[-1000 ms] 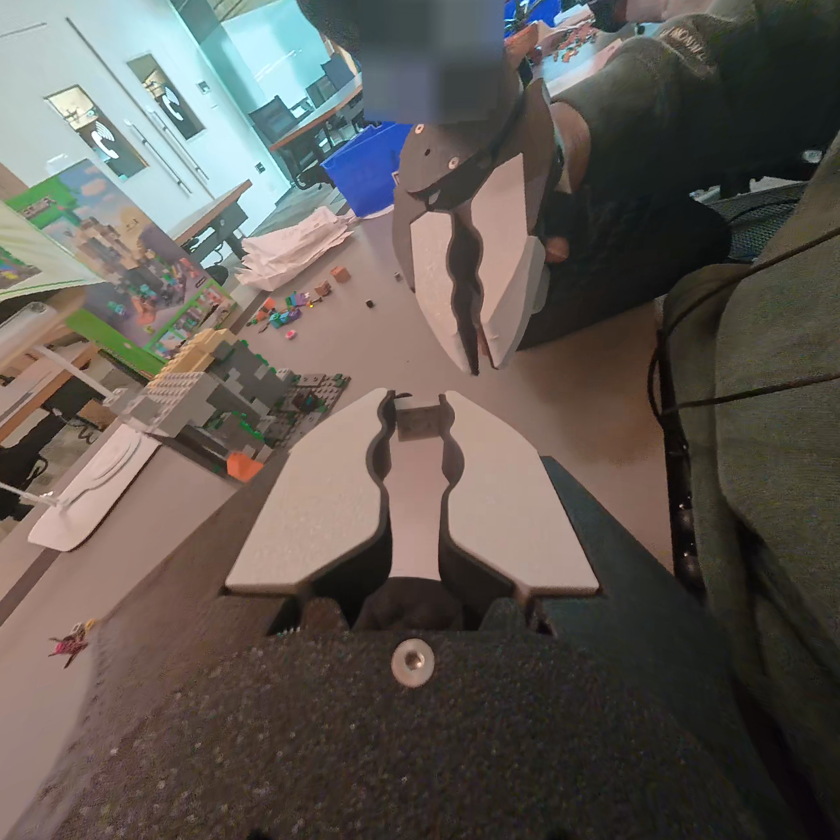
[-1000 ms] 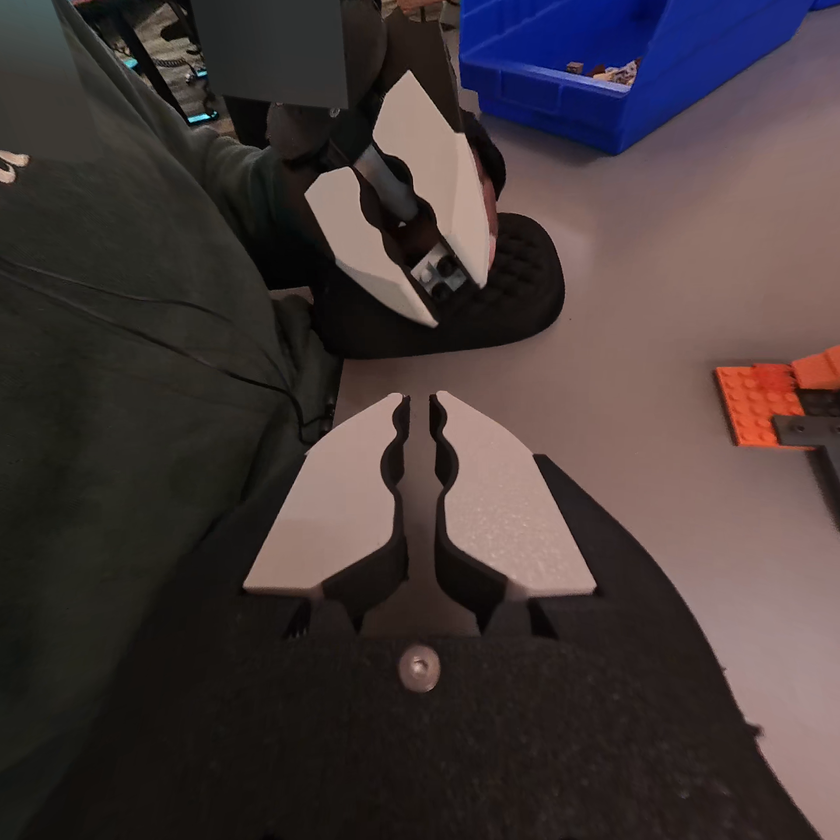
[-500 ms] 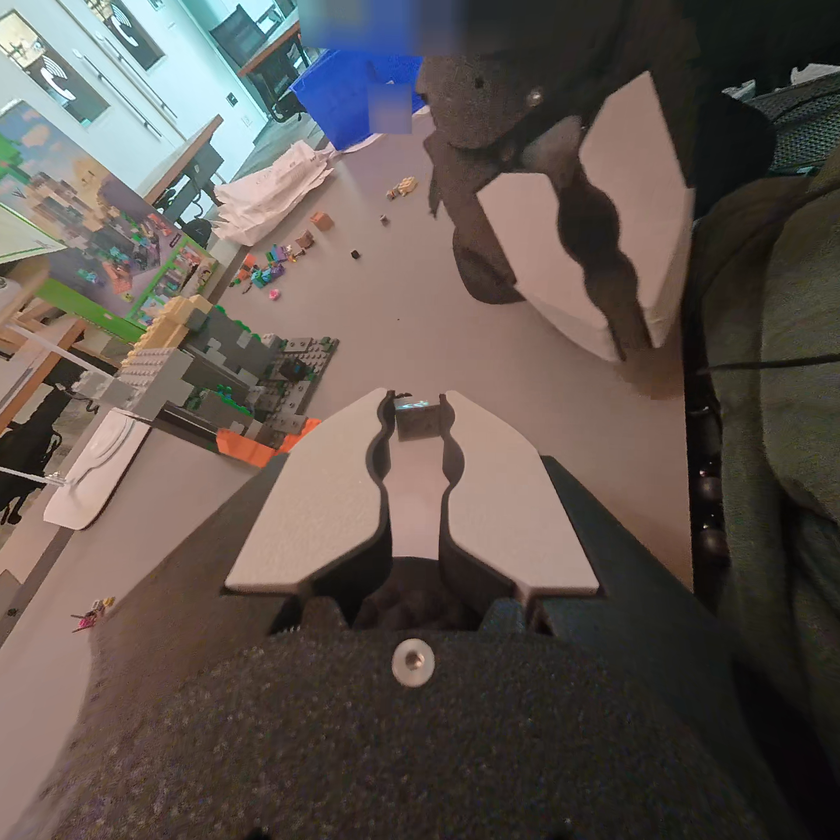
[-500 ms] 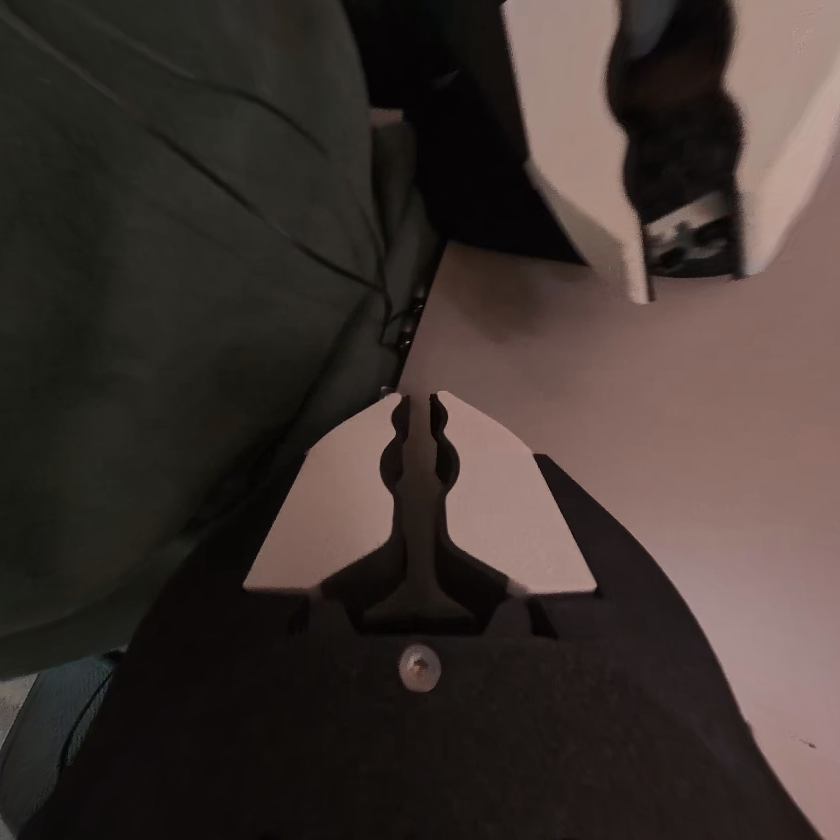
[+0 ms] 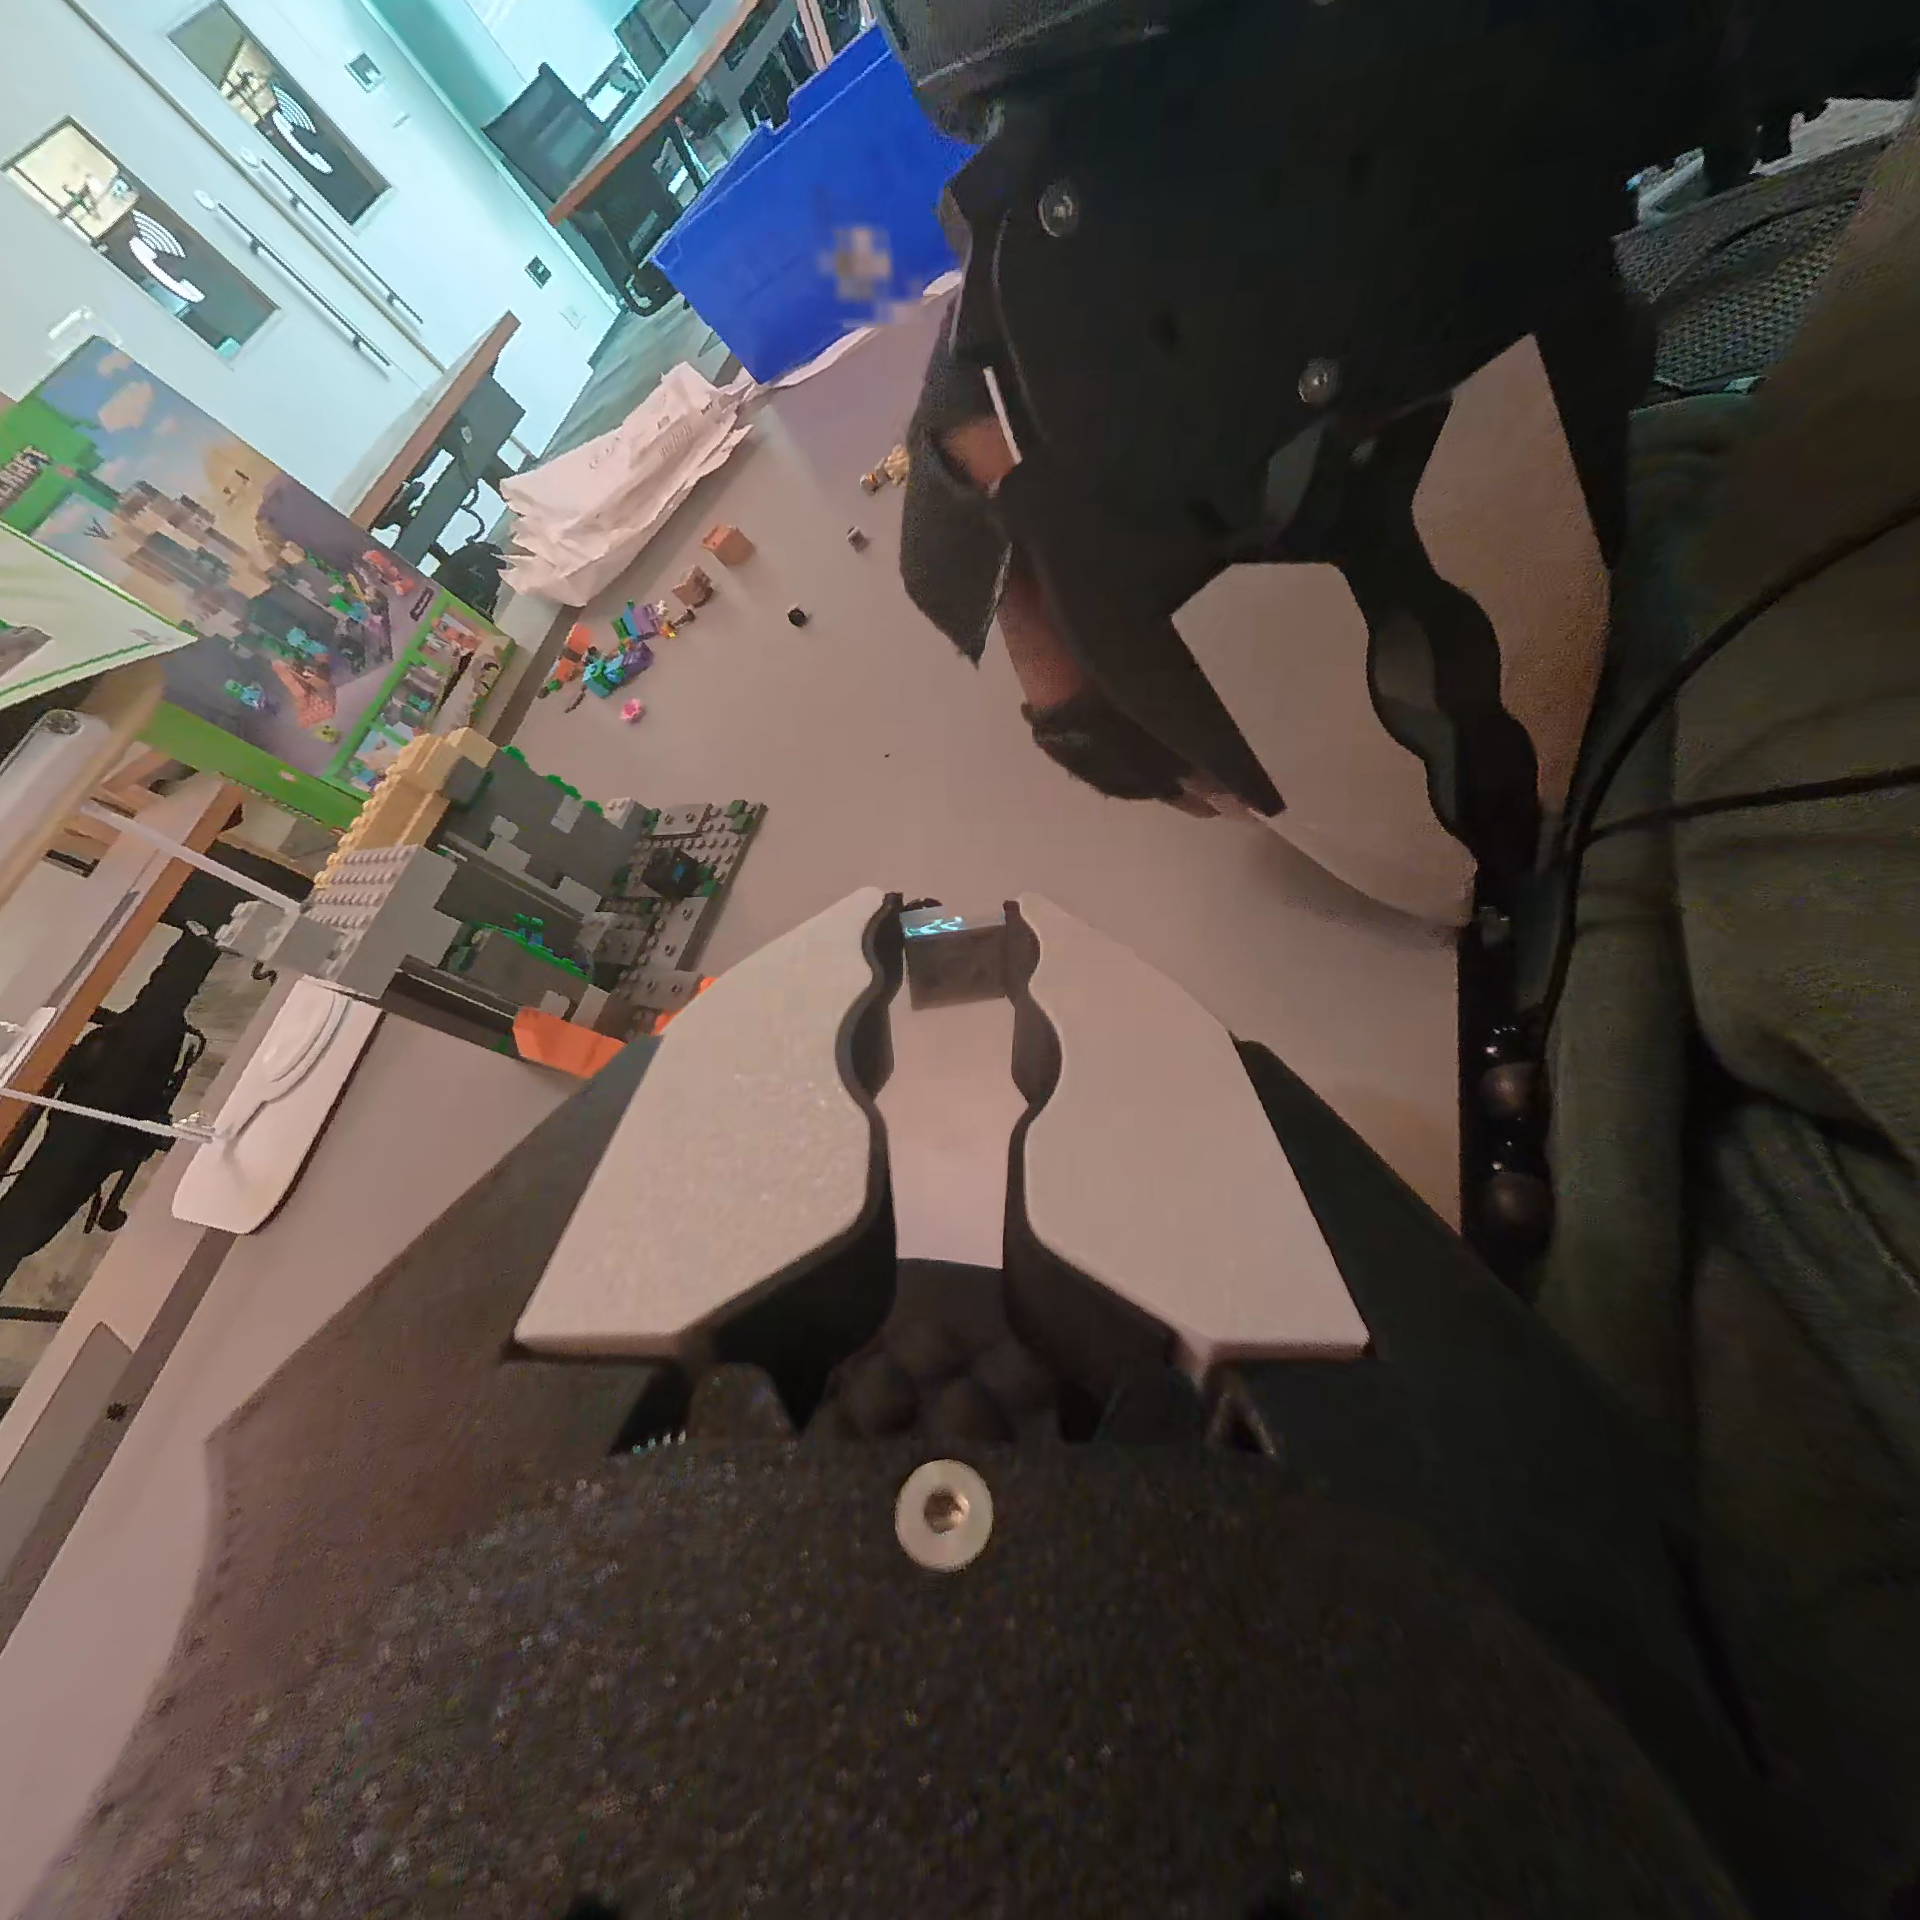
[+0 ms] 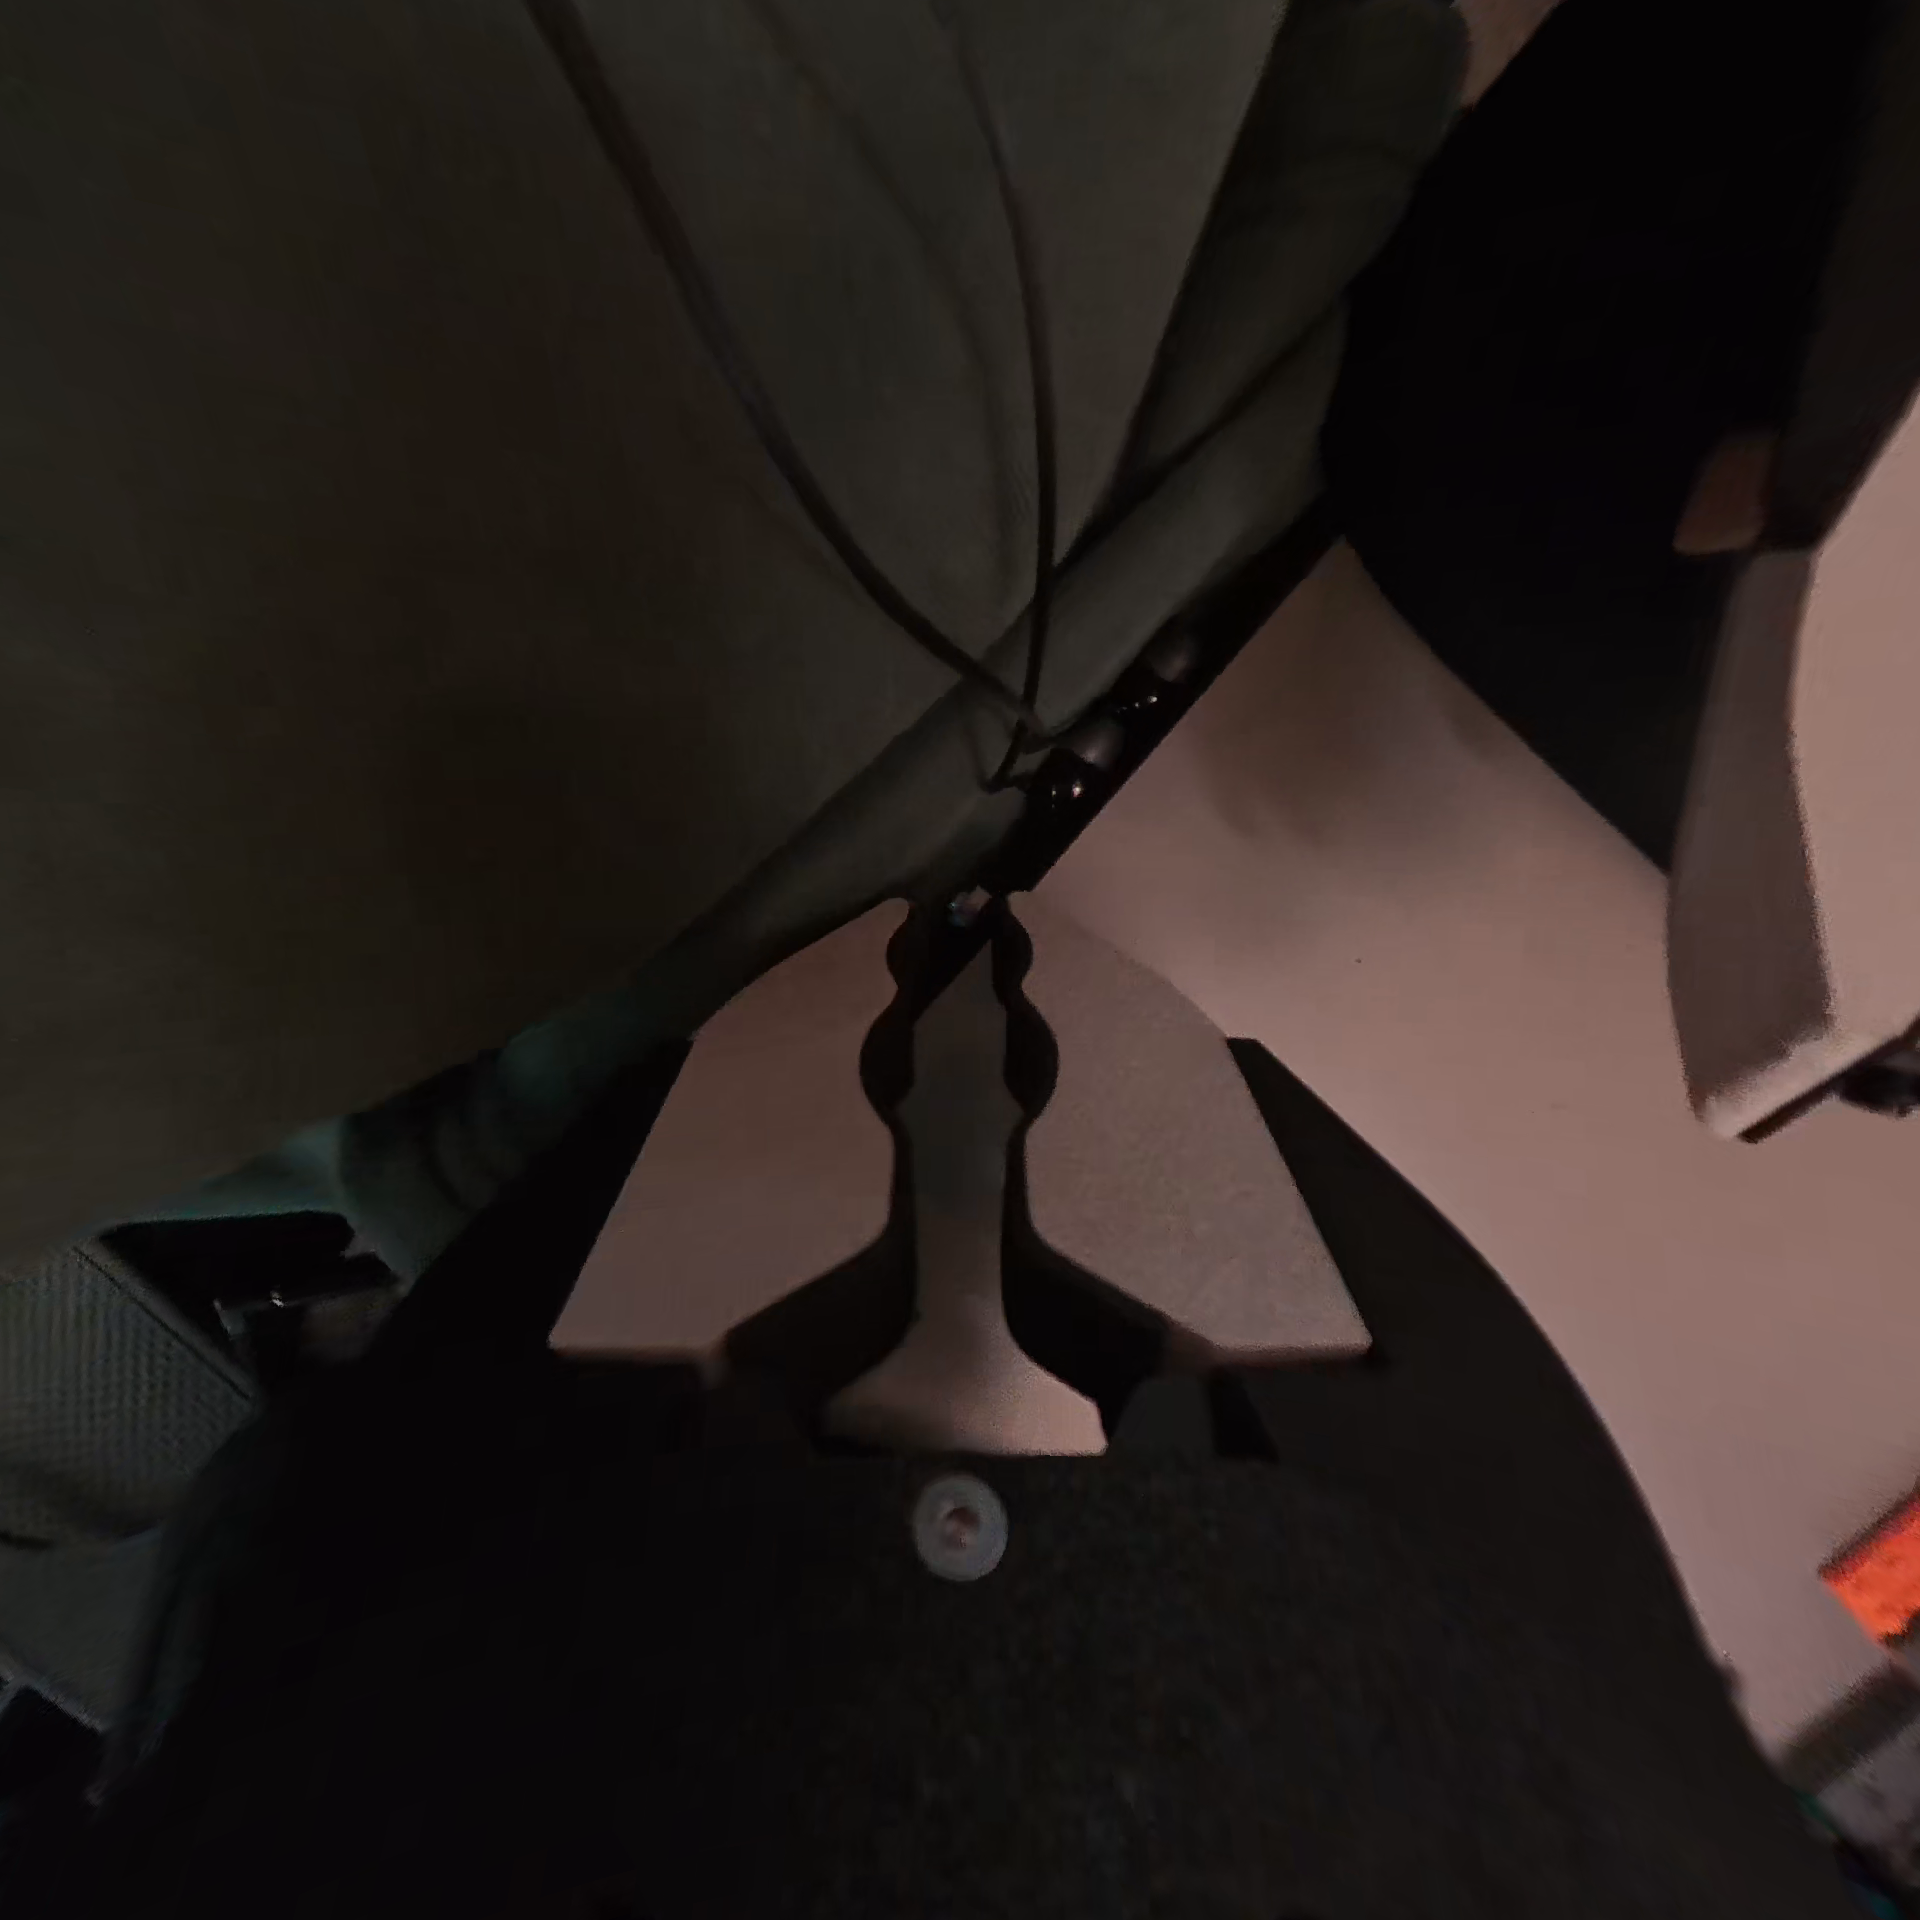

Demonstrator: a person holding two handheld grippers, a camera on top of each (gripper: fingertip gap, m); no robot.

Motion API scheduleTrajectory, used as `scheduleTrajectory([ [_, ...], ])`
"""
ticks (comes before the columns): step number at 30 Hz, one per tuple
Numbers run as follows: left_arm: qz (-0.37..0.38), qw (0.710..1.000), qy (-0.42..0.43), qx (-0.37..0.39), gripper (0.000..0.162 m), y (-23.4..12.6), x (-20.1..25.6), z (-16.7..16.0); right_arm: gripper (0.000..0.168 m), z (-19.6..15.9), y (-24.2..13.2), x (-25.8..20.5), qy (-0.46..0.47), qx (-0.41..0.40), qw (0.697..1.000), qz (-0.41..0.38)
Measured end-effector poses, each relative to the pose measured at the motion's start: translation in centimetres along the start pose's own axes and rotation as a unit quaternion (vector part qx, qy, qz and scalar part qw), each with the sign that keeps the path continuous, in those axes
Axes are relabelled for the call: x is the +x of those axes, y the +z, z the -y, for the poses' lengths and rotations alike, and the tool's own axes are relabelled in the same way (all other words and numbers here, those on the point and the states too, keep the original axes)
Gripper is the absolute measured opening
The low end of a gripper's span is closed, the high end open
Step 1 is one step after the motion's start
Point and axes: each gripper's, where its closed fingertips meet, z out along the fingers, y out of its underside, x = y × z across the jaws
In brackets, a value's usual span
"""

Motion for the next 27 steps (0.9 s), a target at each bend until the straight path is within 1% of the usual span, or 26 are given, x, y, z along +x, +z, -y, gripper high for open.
scheduleTrajectory([
  [3,-0.001,1.000,0.000,0.000,0.018,-0.2,0.1,-0.1,0.012,0.2,0.3,0.1,-0.038,-0.018,0.999,-0.003],
  [7,0.001,1.000,-0.004,0.003,0.018,-0.5,-0.2,-0.1,0.008,0.0,0.8,0.2,-0.103,-0.057,0.993,-0.022],
  [11,0.001,1.000,-0.009,0.004,0.018,-0.7,-0.4,-0.3,0.001,-0.4,1.5,0.1,-0.168,-0.097,0.980,-0.035],
  [16,0.002,1.000,-0.012,0.005,0.018,-0.8,-0.3,-0.5,0.001,-0.6,1.6,0.1,-0.222,-0.148,0.963,-0.038],
  [19,0.001,1.000,-0.013,0.004,0.018,-0.9,-0.2,-0.7,0.000,-0.6,1.4,0.1,-0.224,-0.154,0.961,-0.044],
  [24,0.005,1.000,-0.014,0.002,0.018,-1.3,-0.4,-0.9,0.000,-0.2,0.0,0.1,-0.186,-0.104,0.975,-0.069],
  [27,0.007,1.000,-0.015,0.003,0.018,-1.3,-0.6,-0.9,0.000,-0.4,-0.6,0.0,-0.163,-0.090,0.979,-0.083],
])
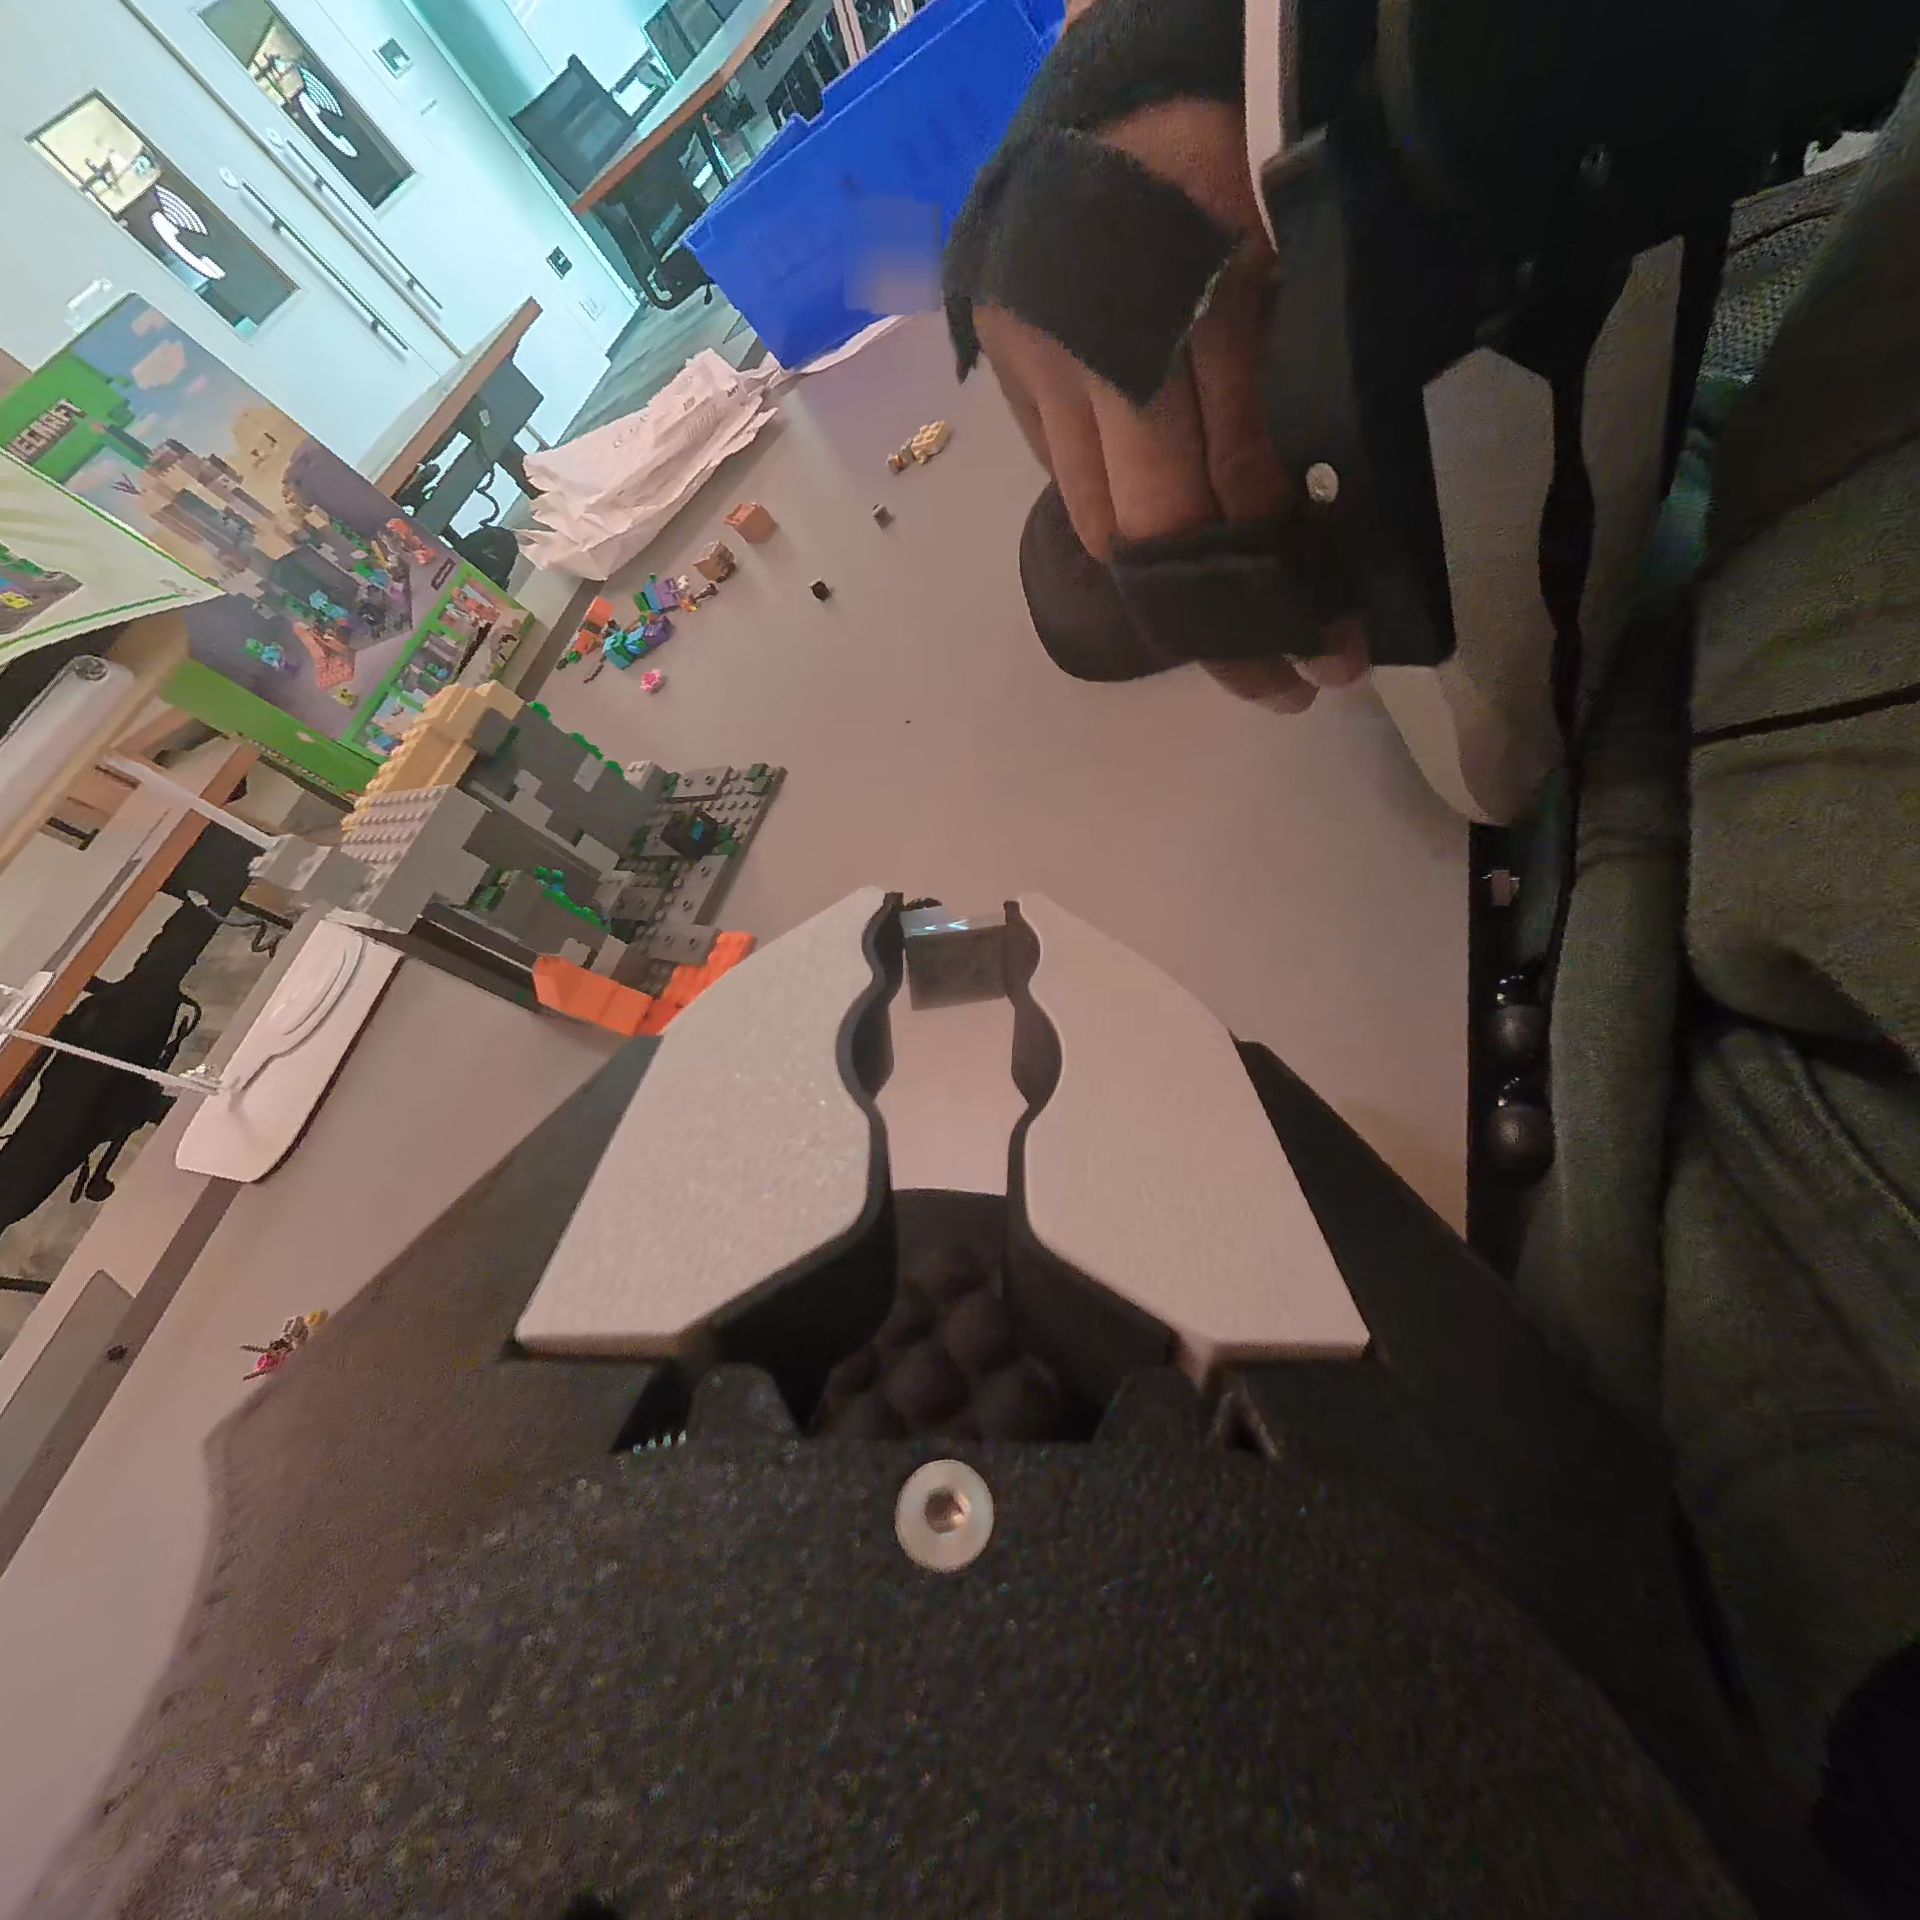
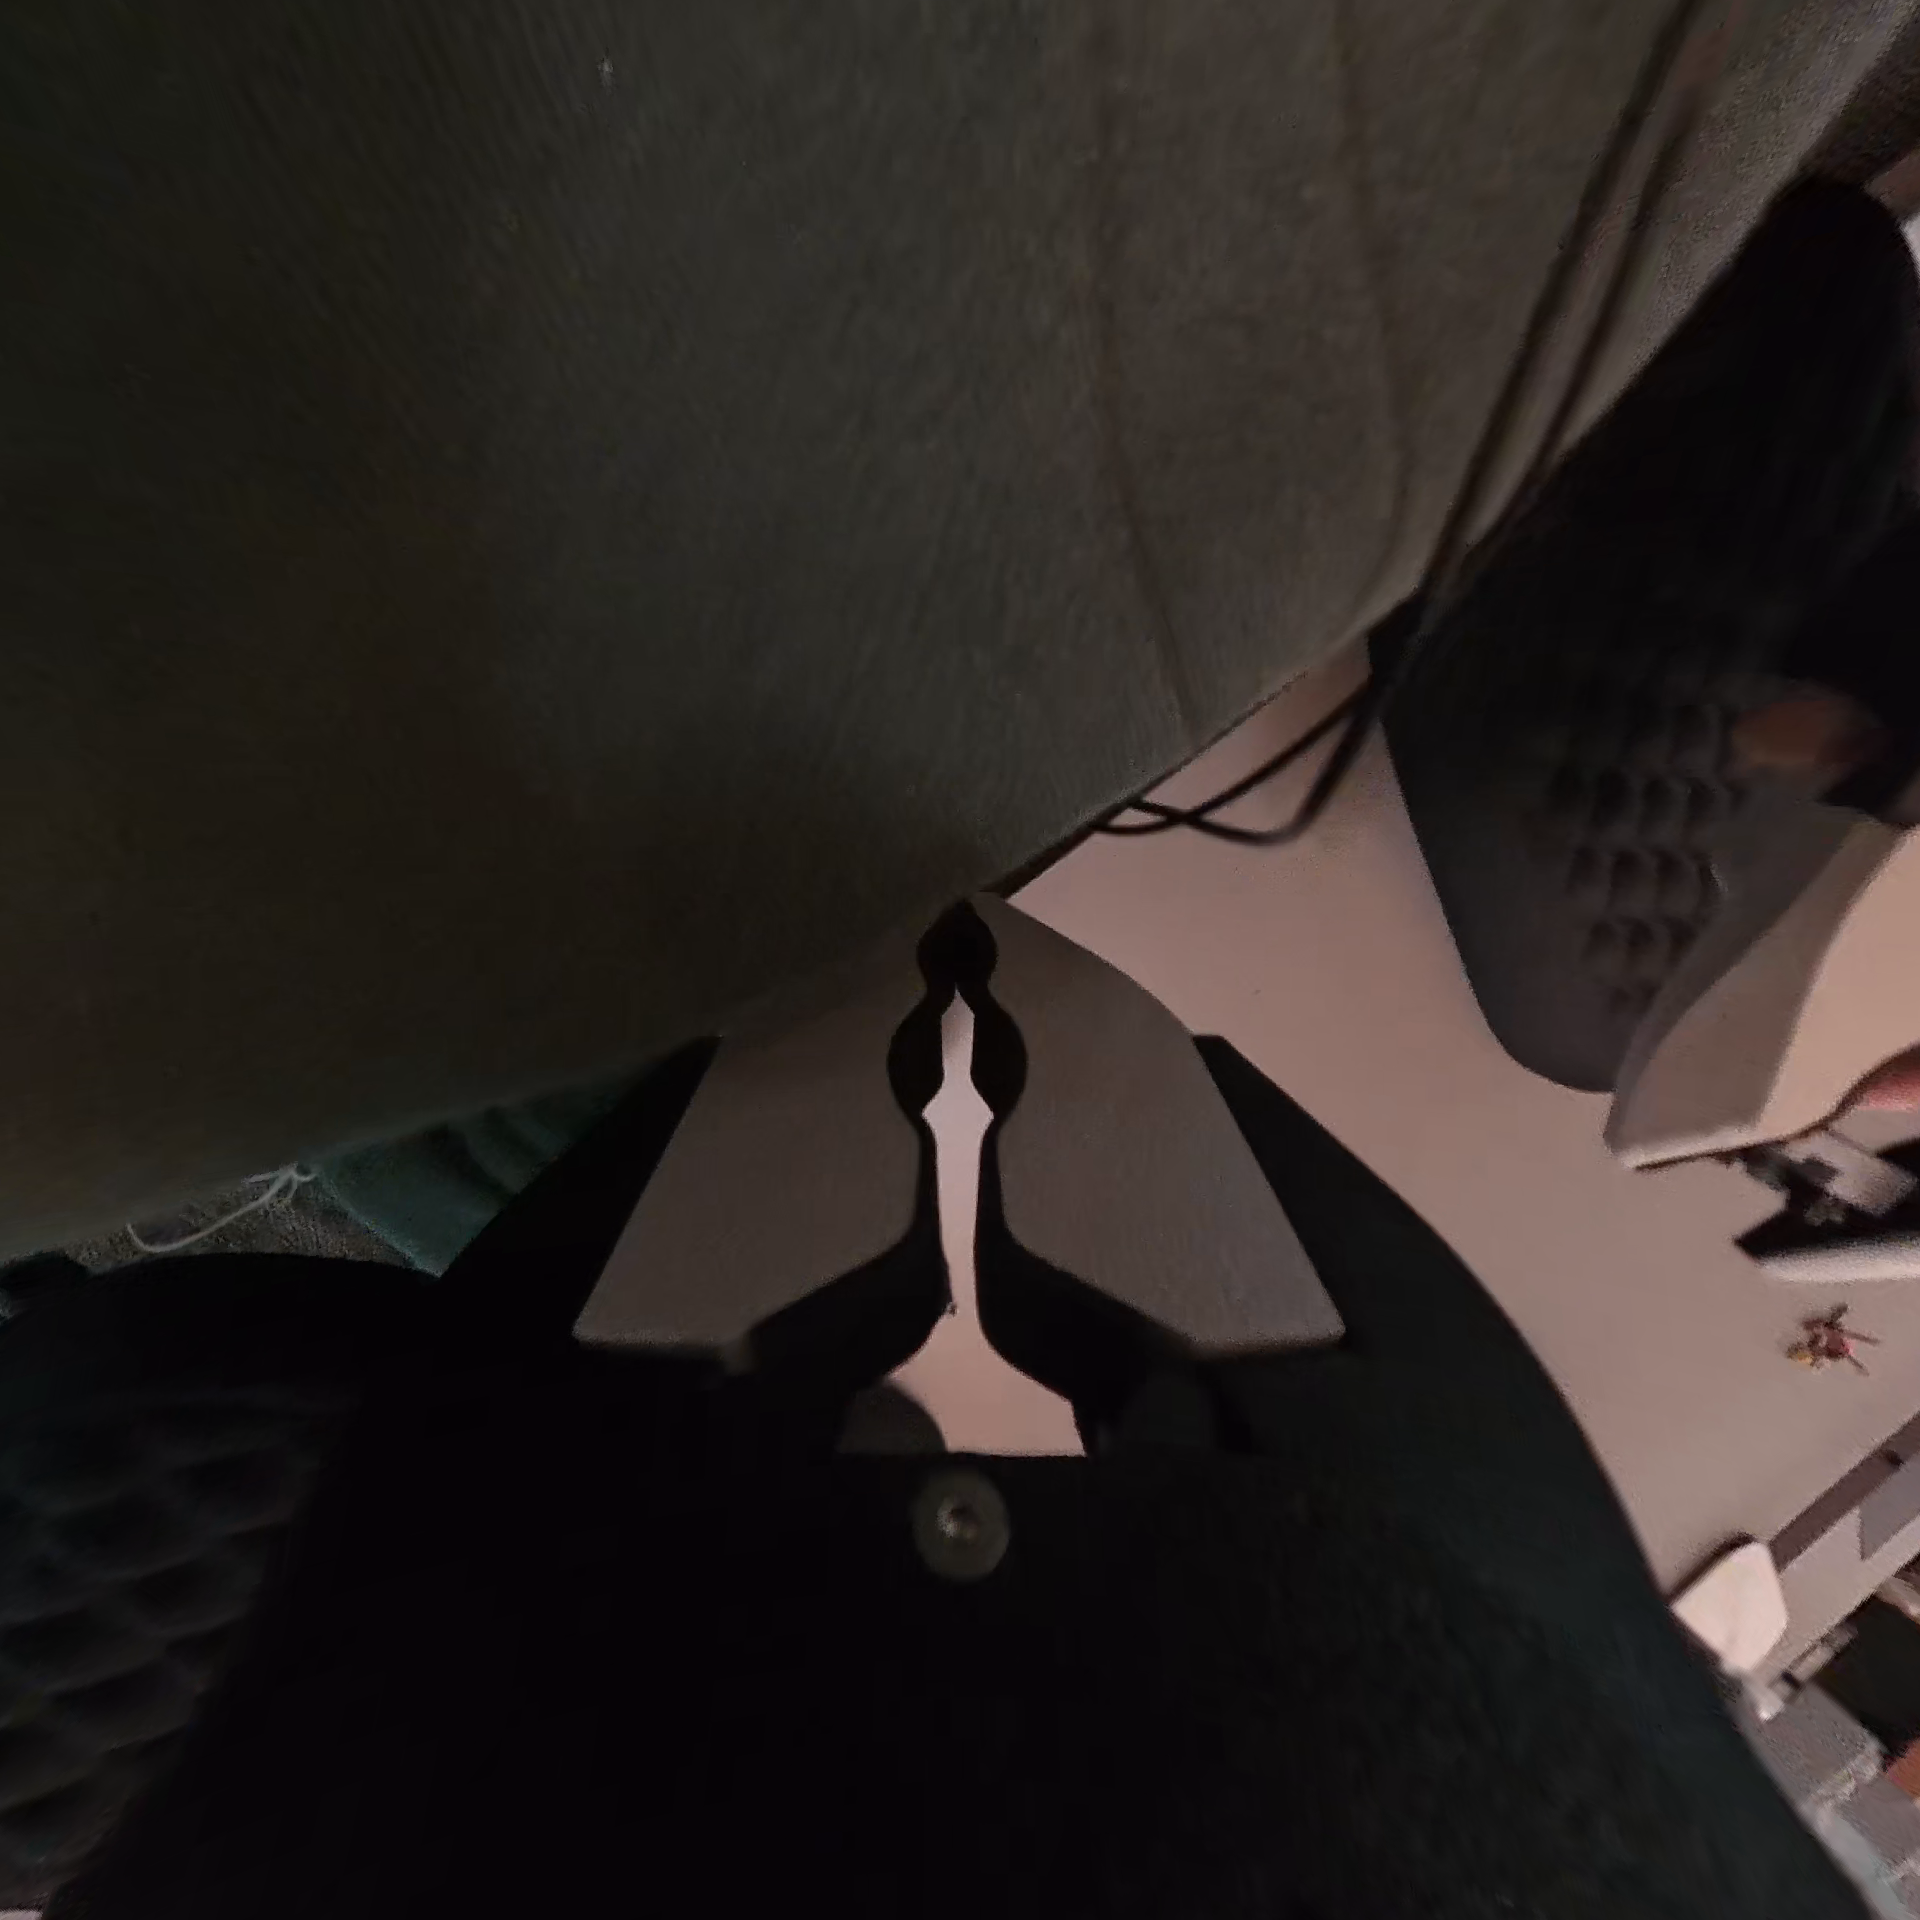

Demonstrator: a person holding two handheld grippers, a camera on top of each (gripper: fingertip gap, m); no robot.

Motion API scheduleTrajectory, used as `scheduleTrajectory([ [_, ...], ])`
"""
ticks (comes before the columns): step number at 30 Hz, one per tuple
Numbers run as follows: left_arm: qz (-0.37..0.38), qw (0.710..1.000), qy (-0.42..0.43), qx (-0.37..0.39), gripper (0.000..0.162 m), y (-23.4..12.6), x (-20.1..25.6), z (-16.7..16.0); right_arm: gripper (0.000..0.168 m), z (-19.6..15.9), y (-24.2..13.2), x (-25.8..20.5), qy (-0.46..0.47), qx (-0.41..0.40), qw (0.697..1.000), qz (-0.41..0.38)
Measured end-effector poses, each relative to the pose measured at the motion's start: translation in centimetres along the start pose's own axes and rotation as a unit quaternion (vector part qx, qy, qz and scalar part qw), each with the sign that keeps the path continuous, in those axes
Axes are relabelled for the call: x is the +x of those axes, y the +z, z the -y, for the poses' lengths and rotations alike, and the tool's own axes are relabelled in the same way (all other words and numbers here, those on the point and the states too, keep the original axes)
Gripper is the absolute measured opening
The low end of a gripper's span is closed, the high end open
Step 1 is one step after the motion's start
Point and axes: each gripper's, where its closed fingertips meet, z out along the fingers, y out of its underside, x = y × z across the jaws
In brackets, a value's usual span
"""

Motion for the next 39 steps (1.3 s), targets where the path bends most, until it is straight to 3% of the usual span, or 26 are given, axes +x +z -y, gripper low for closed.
scheduleTrajectory([
  [10,-0.010,1.000,0.011,-0.002,0.018,0.3,0.5,0.5,0.000,-0.1,0.8,-0.1,-0.067,-0.043,0.997,0.009],
  [14,-0.013,1.000,0.012,-0.001,0.018,0.2,0.6,0.5,0.016,0.0,0.8,0.3,-0.106,-0.058,0.992,0.027],
  [30,-0.022,1.000,0.006,-0.008,0.018,-1.3,0.5,-0.1,0.015,-0.3,2.3,-0.3,-0.190,-0.088,0.971,0.112],
  [39,-0.021,1.000,0.003,-0.013,0.018,-1.6,0.5,-0.6,0.008,0.1,1.4,-0.4,-0.096,-0.022,0.989,0.107],
])
